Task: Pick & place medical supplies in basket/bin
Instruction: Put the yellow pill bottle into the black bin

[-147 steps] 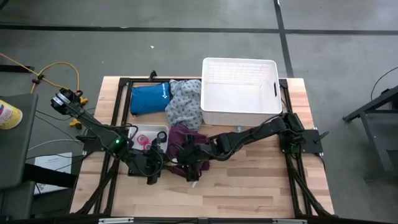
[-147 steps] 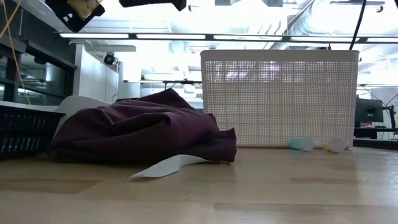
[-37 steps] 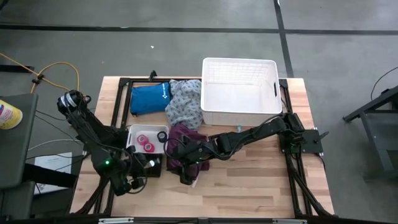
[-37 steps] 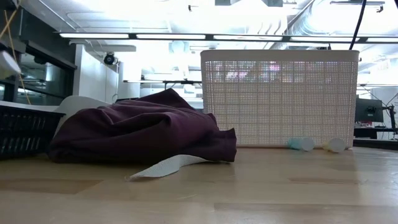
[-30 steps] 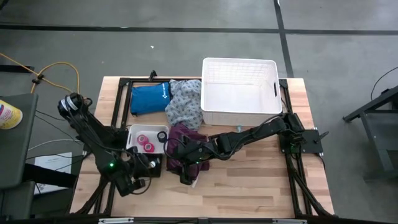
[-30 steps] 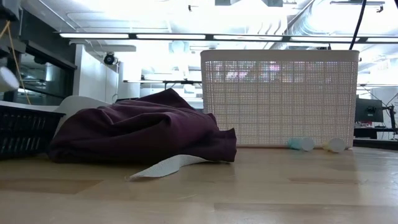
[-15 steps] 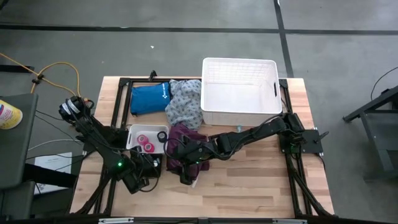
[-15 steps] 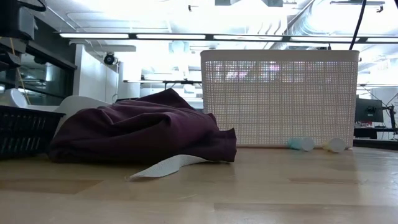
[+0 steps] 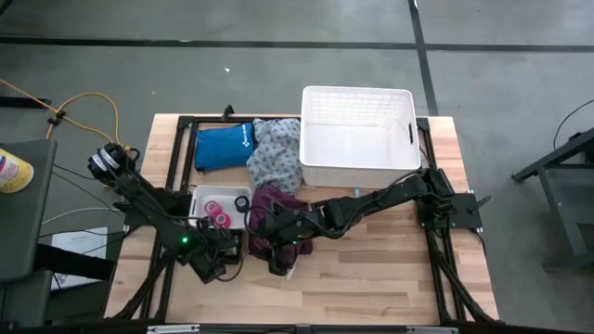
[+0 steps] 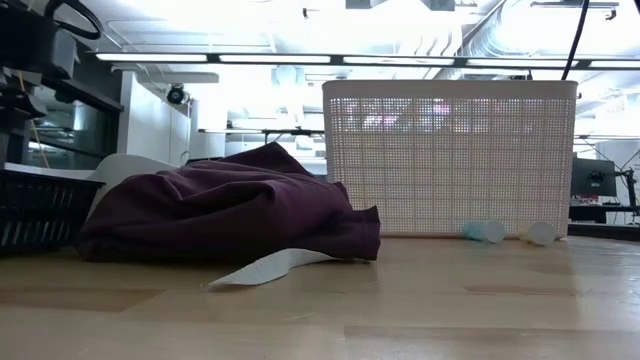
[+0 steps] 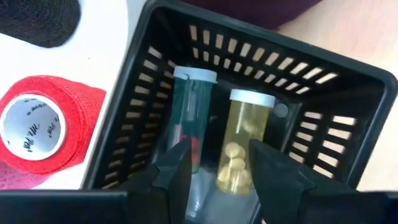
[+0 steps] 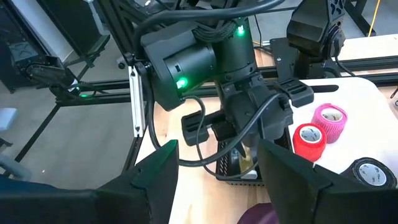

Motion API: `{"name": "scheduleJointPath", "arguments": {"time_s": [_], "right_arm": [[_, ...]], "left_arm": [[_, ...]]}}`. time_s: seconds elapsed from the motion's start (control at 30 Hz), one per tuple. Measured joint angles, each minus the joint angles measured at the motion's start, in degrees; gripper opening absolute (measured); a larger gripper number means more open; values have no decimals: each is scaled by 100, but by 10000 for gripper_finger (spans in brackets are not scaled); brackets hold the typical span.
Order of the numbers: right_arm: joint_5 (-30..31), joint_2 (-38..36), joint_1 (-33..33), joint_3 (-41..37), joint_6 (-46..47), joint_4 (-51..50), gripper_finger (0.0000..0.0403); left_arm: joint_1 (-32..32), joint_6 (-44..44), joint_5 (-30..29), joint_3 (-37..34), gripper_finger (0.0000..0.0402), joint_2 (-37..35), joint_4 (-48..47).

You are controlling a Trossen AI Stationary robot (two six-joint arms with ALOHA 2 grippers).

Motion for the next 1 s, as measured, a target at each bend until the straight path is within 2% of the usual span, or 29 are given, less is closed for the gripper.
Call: {"name": "scheduleJointPath", "arguments": {"time_s": [0.4,0.57,0.73,0.87,1.0], "right_arm": [[0,0,0,0,0,0,206],[0,0,0,0,0,0,206],[2,0,0,0,0,0,206],[0,0,0,0,-1,-1,206],[0,0,0,0,0,0,206]], "left_arm": [[14,-7,-124,0,158,-192,-32],[-83,162,-722,0,159,-974,-68],[-160,713,-1493,0,159,-1683,11],[-239,1076,-2063,0,159,-2000,152],[-268,1264,-2204,0,159,-2069,297]]}}
